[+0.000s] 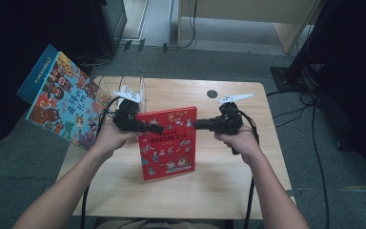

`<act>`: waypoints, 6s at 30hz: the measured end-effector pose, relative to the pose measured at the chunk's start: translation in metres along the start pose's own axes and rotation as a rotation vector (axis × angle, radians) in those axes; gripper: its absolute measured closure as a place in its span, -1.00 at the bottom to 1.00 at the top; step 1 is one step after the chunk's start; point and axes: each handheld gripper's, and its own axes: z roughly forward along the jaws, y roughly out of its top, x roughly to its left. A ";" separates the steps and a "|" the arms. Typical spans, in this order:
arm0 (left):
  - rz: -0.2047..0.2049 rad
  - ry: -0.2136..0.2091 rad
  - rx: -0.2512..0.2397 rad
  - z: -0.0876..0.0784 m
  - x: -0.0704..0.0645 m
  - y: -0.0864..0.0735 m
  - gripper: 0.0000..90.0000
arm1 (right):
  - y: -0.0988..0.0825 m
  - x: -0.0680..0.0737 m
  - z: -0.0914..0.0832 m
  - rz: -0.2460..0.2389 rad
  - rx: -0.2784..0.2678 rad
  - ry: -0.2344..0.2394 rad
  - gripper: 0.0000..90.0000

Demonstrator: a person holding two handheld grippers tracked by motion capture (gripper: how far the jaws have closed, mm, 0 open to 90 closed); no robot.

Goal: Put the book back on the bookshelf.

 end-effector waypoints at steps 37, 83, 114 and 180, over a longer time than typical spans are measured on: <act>-0.090 0.063 -0.101 -0.035 -0.001 0.003 0.78 | -0.094 -0.037 0.026 -0.177 0.058 -0.370 0.03; -0.171 0.310 -0.270 -0.144 -0.012 0.028 0.78 | -0.138 -0.053 0.054 -0.143 0.039 -0.553 -0.55; -0.236 0.547 -0.435 -0.238 -0.009 0.017 0.78 | -0.138 -0.053 0.054 -0.142 0.038 -0.554 -0.55; -0.414 0.836 -0.408 -0.172 0.052 -0.022 0.77 | -0.138 -0.053 0.054 -0.154 0.037 -0.550 -0.51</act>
